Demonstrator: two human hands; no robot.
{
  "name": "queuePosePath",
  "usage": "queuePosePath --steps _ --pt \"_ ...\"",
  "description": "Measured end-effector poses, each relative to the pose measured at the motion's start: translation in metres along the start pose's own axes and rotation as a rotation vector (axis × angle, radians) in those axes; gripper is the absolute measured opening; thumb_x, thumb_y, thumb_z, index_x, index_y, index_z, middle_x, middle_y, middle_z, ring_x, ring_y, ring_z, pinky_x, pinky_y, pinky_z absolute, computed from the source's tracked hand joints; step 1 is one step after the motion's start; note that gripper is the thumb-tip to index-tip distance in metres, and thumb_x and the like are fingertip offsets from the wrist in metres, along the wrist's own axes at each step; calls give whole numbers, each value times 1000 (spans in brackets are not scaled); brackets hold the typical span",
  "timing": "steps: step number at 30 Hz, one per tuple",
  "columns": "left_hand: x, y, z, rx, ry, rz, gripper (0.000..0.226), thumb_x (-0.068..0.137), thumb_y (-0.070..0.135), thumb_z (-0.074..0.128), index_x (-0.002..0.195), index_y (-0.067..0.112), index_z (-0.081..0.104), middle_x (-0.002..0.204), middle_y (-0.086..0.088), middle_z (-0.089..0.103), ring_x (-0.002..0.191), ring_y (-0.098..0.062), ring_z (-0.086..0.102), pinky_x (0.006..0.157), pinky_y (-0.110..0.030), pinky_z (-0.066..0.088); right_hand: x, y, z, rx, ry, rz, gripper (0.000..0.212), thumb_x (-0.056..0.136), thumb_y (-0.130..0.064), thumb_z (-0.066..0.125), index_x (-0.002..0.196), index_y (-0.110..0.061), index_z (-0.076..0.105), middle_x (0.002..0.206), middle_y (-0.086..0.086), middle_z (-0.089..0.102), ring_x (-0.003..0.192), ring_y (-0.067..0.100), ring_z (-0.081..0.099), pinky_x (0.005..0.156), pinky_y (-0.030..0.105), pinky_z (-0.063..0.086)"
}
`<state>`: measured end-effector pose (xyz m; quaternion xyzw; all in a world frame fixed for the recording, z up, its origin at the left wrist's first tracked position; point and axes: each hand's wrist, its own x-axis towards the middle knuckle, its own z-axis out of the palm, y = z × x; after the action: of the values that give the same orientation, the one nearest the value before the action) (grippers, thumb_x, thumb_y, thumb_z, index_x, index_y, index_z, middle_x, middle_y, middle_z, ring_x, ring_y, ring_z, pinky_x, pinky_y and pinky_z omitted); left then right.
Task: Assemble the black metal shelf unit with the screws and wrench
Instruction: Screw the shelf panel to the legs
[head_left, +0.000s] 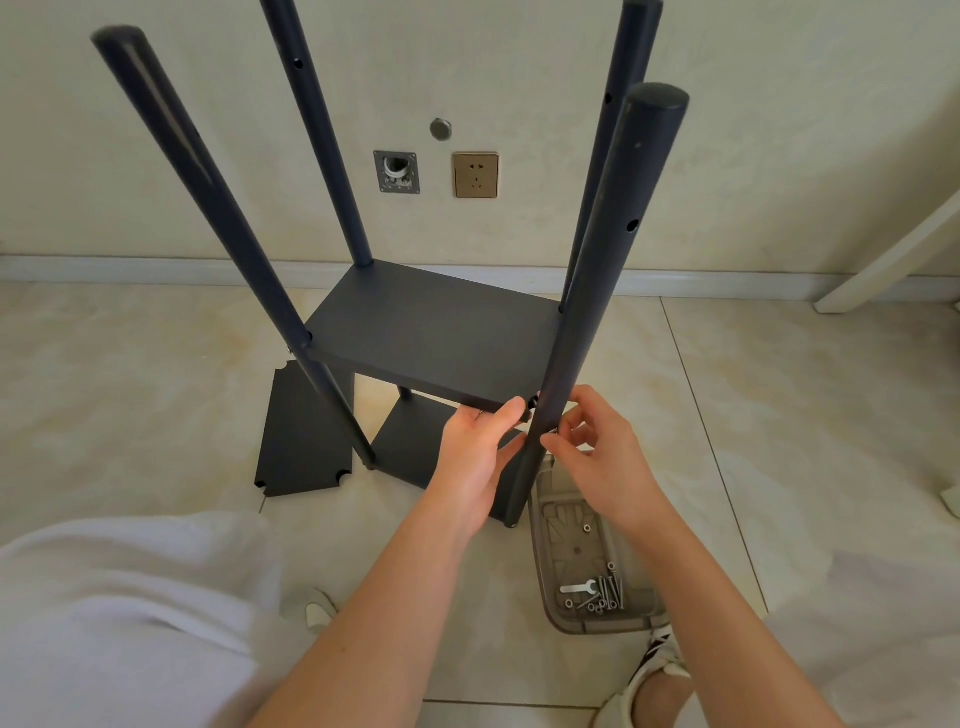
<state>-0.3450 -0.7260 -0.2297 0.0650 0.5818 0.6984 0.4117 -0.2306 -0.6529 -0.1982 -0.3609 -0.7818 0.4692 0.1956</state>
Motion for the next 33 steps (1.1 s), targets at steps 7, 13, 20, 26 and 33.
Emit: queuePosePath --steps 7,13,20,26,33 --pt "-3 4 3 -74 -42 -4 19 97 19 66 116 18 63 111 -4 74 106 -20 72 83 -25 57 4 0 -2 14 21 -27 34 91 -9 67 122 -22 59 82 -5 60 79 12 60 69 9 44" --pt "0 5 4 -60 -16 -19 15 96 21 67 110 18 64 105 -1 76 103 -17 73 79 -24 58 15 -2 -14 -32 -63 -54 31 88 -12 71 116 -23 64 76 -3 61 76 11 58 80 25 52" --pt "0 6 4 -71 -17 -22 19 97 23 66 115 17 63 106 0 76 103 -16 73 72 -19 58 17 -2 -13 -16 -102 -58 34 88 -10 71 120 -20 65 76 -3 61 77 17 60 82 27 53" --pt "-3 8 4 -117 0 -34 16 97 23 66 111 17 61 111 -7 73 101 -16 73 72 -18 57 17 -4 -12 -6 -115 -59 34 89 -10 70 121 -22 63 77 -2 61 78 17 60 78 22 51" --pt "-1 8 1 -43 20 -39 15 95 23 69 107 18 63 105 -3 76 102 -17 73 88 -26 57 20 0 -11 86 -15 -51 67 78 -11 81 121 -45 43 77 -1 61 68 10 58 64 9 47"
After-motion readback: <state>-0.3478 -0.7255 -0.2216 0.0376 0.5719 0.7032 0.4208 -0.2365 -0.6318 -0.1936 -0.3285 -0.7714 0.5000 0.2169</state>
